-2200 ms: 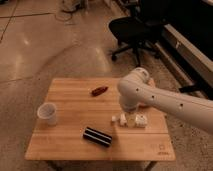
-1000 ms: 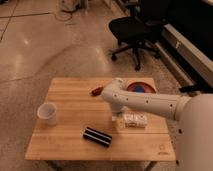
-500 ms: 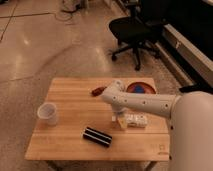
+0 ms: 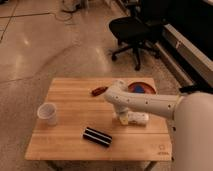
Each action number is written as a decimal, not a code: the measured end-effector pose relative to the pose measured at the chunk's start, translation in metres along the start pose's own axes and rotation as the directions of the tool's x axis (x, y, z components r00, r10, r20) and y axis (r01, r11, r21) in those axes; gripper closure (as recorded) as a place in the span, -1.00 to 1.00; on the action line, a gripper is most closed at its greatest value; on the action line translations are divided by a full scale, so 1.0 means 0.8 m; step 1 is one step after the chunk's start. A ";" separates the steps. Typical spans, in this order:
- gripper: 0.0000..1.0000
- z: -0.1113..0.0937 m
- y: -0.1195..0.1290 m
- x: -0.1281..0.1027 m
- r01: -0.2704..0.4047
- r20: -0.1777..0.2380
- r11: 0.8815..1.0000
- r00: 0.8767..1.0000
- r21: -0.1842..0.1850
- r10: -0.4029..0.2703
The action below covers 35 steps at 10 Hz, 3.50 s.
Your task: Stand the bottle upright
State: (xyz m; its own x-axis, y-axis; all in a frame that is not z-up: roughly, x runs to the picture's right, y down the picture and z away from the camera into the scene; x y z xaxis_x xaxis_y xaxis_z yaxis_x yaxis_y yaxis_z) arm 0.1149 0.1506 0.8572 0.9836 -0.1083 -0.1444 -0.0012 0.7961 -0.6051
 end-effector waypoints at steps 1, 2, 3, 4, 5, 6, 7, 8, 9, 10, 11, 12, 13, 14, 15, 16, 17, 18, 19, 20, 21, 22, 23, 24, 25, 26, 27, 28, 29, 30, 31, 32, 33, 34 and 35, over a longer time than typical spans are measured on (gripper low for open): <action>1.00 -0.019 -0.002 0.005 -0.007 0.038 1.000 0.999 0.020 0.006; 1.00 -0.031 -0.002 0.008 -0.011 0.067 1.000 0.998 0.028 0.009; 1.00 -0.045 -0.002 0.011 -0.014 0.106 0.999 0.994 0.039 0.010; 1.00 -0.062 0.000 0.015 -0.019 0.163 0.999 0.987 0.047 0.011; 1.00 -0.076 0.003 0.018 -0.025 0.224 0.998 0.975 0.052 0.012; 1.00 -0.086 0.004 0.020 -0.029 0.269 0.998 0.963 0.054 0.014; 1.00 -0.104 0.007 0.026 -0.039 0.345 0.997 0.939 0.060 0.016; 1.00 -0.115 0.008 0.031 -0.045 0.388 0.997 0.921 0.065 0.016; 1.00 -0.127 0.009 0.038 -0.054 0.440 0.996 0.898 0.072 0.017; 1.00 -0.139 0.010 0.045 -0.064 0.494 0.995 0.869 0.078 0.017; 1.00 -0.149 0.012 0.051 -0.073 0.555 0.994 0.832 0.079 0.017; 1.00 -0.154 0.014 0.054 -0.076 0.603 0.995 0.797 0.071 0.018; 1.00 -0.156 0.017 0.057 -0.077 0.642 0.995 0.766 0.058 0.022; 1.00 -0.156 0.020 0.063 -0.077 0.680 0.996 0.733 0.040 0.029; 1.00 -0.155 0.022 0.067 -0.074 0.704 0.997 0.710 0.026 0.034; 1.00 -0.153 0.023 0.069 -0.069 0.727 0.998 0.685 0.008 0.041; 1.00 -0.150 0.026 0.070 -0.061 0.748 0.998 0.662 -0.014 0.051; 1.00 -0.147 0.027 0.069 -0.055 0.773 0.998 0.631 -0.040 0.065; 1.00 -0.144 0.027 0.069 -0.051 0.795 0.997 0.601 -0.065 0.083; 1.00 -0.140 0.025 0.066 -0.047 0.818 0.995 0.566 -0.092 0.103; 1.00 -0.137 0.022 0.065 -0.049 0.834 0.993 0.539 -0.109 0.118; 1.00 -0.134 0.019 0.067 -0.054 0.849 0.991 0.511 -0.124 0.134; 1.00 -0.132 0.018 0.069 -0.057 0.859 0.989 0.490 -0.137 0.147; 1.00 -0.130 0.016 0.070 -0.060 0.869 0.987 0.469 -0.149 0.159; 1.00 -0.129 0.014 0.071 -0.063 0.880 0.985 0.441 -0.163 0.174; 1.00 -0.127 0.012 0.073 -0.071 0.891 0.982 0.412 -0.175 0.189; 1.00 -0.126 0.010 0.077 -0.082 0.903 0.979 0.378 -0.188 0.205; 1.00 -0.124 0.009 0.080 -0.092 0.912 0.976 0.348 -0.197 0.217; 1.00 -0.122 0.008 0.082 -0.101 0.920 0.974 0.322 -0.200 0.223; 1.00 -0.120 0.008 0.085 -0.109 0.928 0.974 0.297 -0.200 0.224; 1.00 -0.119 0.007 0.088 -0.118 0.937 0.973 0.268 -0.197 0.222; 1.00 -0.120 0.007 0.091 -0.128 0.947 0.973 0.239 -0.191 0.217; 1.00 -0.122 0.007 0.094 -0.139 0.956 0.973 0.205 -0.185 0.211; 1.00 -0.126 0.006 0.097 -0.149 0.964 0.973 0.172 -0.178 0.203; 1.00 -0.131 0.005 0.101 -0.160 0.972 0.973 0.139 -0.168 0.191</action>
State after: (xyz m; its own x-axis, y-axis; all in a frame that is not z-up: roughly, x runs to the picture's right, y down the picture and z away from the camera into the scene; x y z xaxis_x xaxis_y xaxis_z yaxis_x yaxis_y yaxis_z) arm 0.1753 0.0830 0.7610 0.3120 0.7153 0.6253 -0.1888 0.6918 -0.6970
